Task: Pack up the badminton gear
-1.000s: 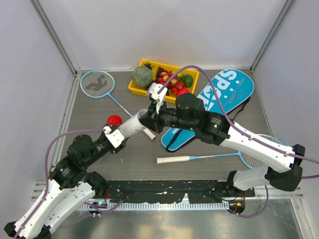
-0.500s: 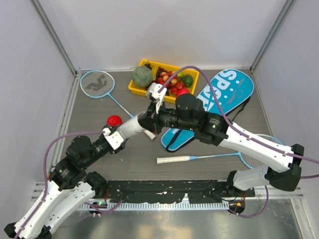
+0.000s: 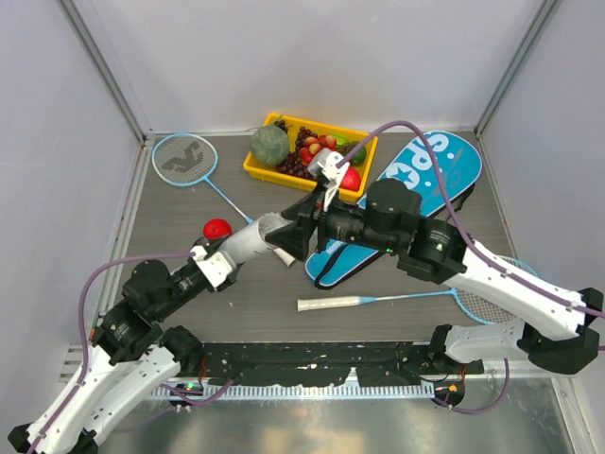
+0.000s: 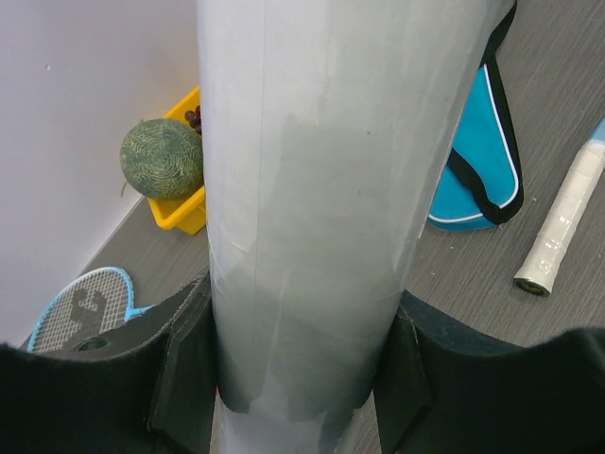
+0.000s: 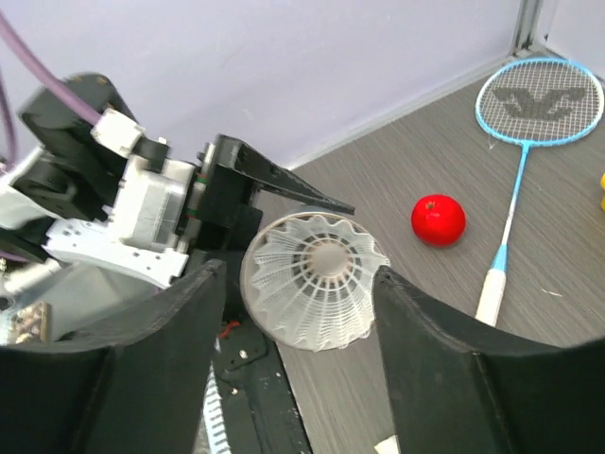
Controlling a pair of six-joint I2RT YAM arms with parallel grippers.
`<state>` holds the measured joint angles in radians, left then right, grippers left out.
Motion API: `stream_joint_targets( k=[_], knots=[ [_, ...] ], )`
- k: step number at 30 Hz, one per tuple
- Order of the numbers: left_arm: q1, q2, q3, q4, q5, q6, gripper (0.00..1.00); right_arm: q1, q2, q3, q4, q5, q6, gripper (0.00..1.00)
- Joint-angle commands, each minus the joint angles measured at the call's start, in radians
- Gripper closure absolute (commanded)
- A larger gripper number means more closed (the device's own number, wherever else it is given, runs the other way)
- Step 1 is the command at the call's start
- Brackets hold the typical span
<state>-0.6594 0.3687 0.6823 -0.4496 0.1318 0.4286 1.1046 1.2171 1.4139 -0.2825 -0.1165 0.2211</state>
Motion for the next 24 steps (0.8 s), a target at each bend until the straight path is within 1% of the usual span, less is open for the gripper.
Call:
stream_joint_targets(
  k=[1, 3, 4, 6, 9, 12, 17, 20, 21, 23, 24],
  knots=[
    [0.0, -0.011, 0.008, 0.051, -0.011, 0.01, 0.59, 0.011, -0.094, -0.006, 0.04, 0.04, 0.029, 0.25],
    [0.0, -0.016, 0.006, 0.049, -0.011, 0.007, 0.59, 0.011, -0.117, -0.021, 0.04, 0.092, 0.027, 0.2],
    [-0.002, -0.019, 0.006, 0.048, -0.009, 0.007, 0.59, 0.011, -0.126, -0.026, 0.04, 0.148, 0.027, 0.19],
    [-0.002, -0.022, 0.008, 0.049, -0.009, 0.006, 0.59, 0.006, -0.13, -0.039, 0.04, 0.207, 0.02, 0.15],
    [0.0, -0.022, 0.016, 0.048, 0.0, 0.004, 0.59, -0.015, -0.107, -0.043, 0.029, 0.227, 0.023, 0.14],
    [0.0, -0.024, 0.022, 0.046, 0.025, 0.009, 0.59, -0.034, -0.085, -0.038, 0.028, 0.178, 0.031, 0.15],
    [-0.002, -0.024, 0.026, 0.057, 0.04, 0.013, 0.59, -0.045, -0.015, -0.003, 0.005, 0.08, 0.027, 0.19],
    [0.0, -0.017, 0.029, 0.065, 0.04, 0.015, 0.59, -0.045, 0.027, 0.017, -0.021, 0.066, 0.029, 0.2],
    [-0.002, -0.019, 0.025, 0.068, 0.04, 0.015, 0.59, -0.045, 0.044, 0.019, -0.026, 0.055, 0.032, 0.21],
    [-0.002, -0.016, 0.025, 0.072, 0.04, 0.015, 0.59, -0.046, 0.067, 0.019, -0.027, 0.026, 0.037, 0.28],
    [-0.002, -0.014, 0.025, 0.075, 0.04, 0.015, 0.59, -0.046, 0.082, 0.019, -0.029, 0.015, 0.041, 0.36]
  ],
)
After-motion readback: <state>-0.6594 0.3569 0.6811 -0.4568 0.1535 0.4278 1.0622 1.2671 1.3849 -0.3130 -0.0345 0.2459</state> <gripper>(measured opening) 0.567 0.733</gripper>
